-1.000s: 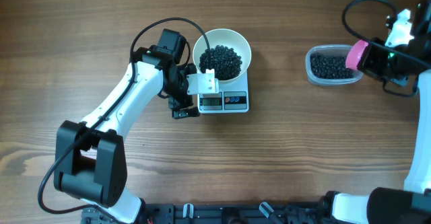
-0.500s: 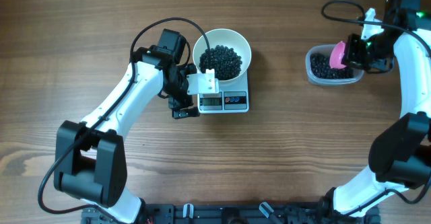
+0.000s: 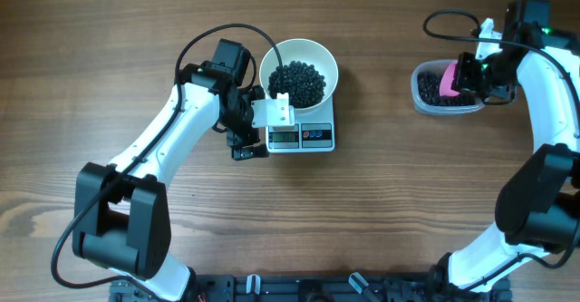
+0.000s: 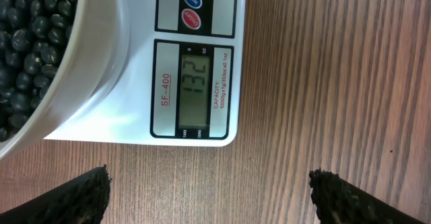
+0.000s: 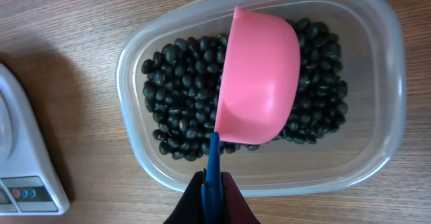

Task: Scoop item into bowl and weigh 150g on scale
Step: 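Carry the scoop back and lower it into the bean tub, then scoop a small amount of beans with the right gripper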

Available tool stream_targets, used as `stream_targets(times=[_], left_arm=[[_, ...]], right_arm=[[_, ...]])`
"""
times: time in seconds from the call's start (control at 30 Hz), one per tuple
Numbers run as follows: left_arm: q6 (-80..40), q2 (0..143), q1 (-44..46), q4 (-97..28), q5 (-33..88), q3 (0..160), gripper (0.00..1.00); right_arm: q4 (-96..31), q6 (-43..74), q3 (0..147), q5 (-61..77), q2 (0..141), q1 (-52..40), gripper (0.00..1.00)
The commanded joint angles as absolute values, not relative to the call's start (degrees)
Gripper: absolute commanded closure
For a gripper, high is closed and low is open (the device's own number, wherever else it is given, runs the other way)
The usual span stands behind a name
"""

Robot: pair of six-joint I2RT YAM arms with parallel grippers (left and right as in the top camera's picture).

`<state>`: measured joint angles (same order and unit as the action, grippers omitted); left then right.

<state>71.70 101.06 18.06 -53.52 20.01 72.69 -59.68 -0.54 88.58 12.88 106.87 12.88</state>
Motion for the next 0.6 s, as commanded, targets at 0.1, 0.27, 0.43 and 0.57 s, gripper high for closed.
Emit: stream_targets(times=[0.1, 0.27, 0.43, 0.57], left_arm=[[71.7, 101.4, 18.1, -53.5, 21.2, 72.6, 0.0], [71.7, 101.4, 18.1, -53.5, 21.2, 72.6, 0.0], [71.7, 101.4, 18.1, -53.5, 21.2, 72.6, 0.0], [71.7, 101.4, 18.1, -53.5, 21.2, 72.6, 0.0]], right_arm=[[-60.4, -1.5, 88.5, 11.7, 107.8, 10.5, 0.96], [-68.3, -9.5, 88.5, 11.7, 107.8, 10.5, 0.96], [-61.4, -10.2, 88.5, 8.6, 107.8, 10.5, 0.96], [-57.9, -4.1, 88.5, 11.0, 107.8, 10.5, 0.96]])
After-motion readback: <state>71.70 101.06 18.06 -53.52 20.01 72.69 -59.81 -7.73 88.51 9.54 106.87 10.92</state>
